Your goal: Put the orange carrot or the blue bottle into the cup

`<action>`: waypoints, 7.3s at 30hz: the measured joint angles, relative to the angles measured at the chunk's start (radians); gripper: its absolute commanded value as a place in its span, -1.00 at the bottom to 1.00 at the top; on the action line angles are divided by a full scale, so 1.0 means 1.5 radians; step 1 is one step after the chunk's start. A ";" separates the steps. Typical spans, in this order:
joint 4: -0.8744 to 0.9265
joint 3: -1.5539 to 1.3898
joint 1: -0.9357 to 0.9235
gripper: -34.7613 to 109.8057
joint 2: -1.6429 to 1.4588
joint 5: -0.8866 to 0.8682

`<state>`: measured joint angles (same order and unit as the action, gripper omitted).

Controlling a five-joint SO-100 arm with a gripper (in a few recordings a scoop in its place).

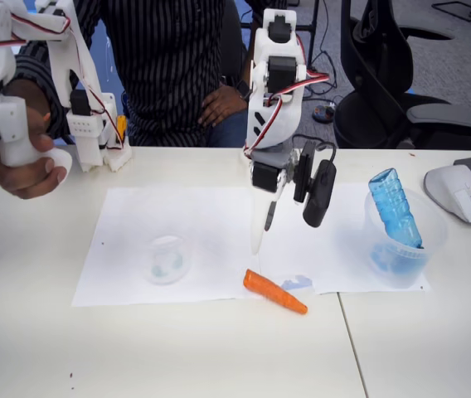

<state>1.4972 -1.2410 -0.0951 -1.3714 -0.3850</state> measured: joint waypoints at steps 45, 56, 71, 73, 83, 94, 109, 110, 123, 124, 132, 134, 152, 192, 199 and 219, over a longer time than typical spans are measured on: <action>-0.092 0.014 0.008 -0.04 0.190 0.000; -0.096 0.014 0.004 -0.04 0.190 0.035; -0.128 0.014 0.003 -0.04 0.200 0.056; -0.137 0.016 0.003 -0.04 0.218 0.056; -0.147 0.038 -0.002 -0.04 0.233 0.056; -0.149 0.038 -0.002 -0.24 0.238 0.056; -0.148 0.038 -0.002 -0.48 0.238 0.056; -0.148 0.038 -0.002 -0.48 0.238 0.056; -0.148 0.038 -0.002 -0.48 0.238 0.056; -0.148 0.038 -0.002 -0.48 0.238 0.056; -0.105 0.037 0.003 -0.48 0.205 0.065; -0.089 0.037 0.002 -0.48 0.179 0.067; 0.022 0.037 0.003 -0.48 -0.026 0.067; 0.014 0.037 -0.427 -0.47 -0.174 0.291; 0.014 0.037 -0.430 -0.47 -0.173 0.291; 0.129 0.303 -0.464 -0.32 0.057 0.290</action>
<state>1.6904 -0.7869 -0.7915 -1.2855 0.0506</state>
